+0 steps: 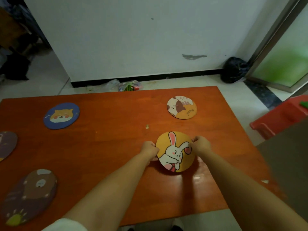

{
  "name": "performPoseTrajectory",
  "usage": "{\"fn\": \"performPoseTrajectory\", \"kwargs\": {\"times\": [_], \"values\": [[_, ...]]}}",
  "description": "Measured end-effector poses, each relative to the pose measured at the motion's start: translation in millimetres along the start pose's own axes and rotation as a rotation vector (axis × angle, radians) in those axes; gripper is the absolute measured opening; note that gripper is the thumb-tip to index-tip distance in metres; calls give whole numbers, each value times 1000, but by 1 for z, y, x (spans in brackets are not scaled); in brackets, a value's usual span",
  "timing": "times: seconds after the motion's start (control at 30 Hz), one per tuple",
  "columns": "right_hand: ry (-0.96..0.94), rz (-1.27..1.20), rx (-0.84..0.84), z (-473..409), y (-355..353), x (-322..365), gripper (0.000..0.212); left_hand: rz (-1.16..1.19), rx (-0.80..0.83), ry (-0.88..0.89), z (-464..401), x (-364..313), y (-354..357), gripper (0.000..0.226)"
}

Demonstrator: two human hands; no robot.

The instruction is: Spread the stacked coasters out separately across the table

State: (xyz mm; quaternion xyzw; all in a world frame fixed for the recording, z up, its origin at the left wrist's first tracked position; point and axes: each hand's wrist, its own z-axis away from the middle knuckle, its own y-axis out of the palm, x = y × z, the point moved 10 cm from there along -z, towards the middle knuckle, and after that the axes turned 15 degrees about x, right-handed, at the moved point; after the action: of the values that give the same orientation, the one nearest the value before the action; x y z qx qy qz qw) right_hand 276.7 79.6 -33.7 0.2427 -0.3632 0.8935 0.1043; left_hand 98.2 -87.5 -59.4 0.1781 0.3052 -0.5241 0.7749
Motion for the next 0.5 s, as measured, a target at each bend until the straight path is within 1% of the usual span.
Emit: {"fn": "performPoseTrajectory", "kwargs": {"times": [0.13,0.23,0.37,0.4,0.47,0.5], "values": [[28,2,43,6,-25,-65,26,-173,-28,-44,3,4,61,22],[30,24,78,6,-33,-99,26,-259,-63,-63,2,12,92,31],[-19,65,103,6,-28,-113,16,-396,-173,-89,7,21,99,37],[-32,77,105,6,-26,-112,14,-457,-195,-88,8,21,99,34],[-46,100,97,6,-24,-112,20,-571,-227,-87,9,20,99,17],[-58,132,83,6,-23,-112,21,-616,-249,-83,10,22,99,13]]}}
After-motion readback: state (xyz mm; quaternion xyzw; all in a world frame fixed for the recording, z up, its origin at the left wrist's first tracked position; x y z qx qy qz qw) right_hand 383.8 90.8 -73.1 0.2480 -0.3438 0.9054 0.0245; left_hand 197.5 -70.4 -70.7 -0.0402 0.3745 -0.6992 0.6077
